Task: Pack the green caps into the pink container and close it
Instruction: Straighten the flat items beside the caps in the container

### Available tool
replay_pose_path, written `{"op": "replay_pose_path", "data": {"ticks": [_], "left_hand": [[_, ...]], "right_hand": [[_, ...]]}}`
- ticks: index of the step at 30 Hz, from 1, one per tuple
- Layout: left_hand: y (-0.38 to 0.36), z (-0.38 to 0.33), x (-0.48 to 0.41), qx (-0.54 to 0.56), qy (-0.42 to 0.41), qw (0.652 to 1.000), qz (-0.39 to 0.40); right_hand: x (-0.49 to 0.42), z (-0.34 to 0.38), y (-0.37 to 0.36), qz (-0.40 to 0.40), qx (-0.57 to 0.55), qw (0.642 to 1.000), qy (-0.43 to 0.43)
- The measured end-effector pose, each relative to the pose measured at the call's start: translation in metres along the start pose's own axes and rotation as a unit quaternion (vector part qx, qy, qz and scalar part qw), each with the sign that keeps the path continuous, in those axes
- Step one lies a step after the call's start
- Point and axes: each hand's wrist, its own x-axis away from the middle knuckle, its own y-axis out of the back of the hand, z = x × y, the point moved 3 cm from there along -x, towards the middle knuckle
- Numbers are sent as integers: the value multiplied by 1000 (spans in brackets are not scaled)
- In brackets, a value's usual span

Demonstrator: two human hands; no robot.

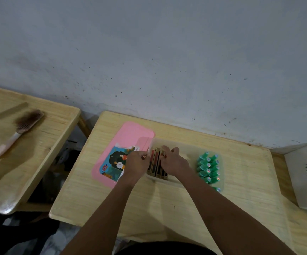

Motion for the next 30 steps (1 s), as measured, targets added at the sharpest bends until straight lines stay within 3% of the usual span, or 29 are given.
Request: {"op": "replay_pose_path", "data": {"ticks": [8,11,15,19,25,30], "left_hand": [[-1,10,1,27,2,1000,5],[6,37,0,48,37,997,-51],[27,89,-4,-129,115,975,-140],[40,117,-1,-195,206,950,-134],[41,120,-9,-199,214,950,-106],[46,123,-19,-167,255,950,-68]], "right_hand": [[5,3,5,-18,-52,998,-13],[11,-5,9,-31,-52,998,-15],[21,-11,10,-34,-74,997,14],[35,-10,7,-34,-117,989,81],[58,1,-3,63,-139,974,169],[59,2,-7,38,-94,977,187]]}}
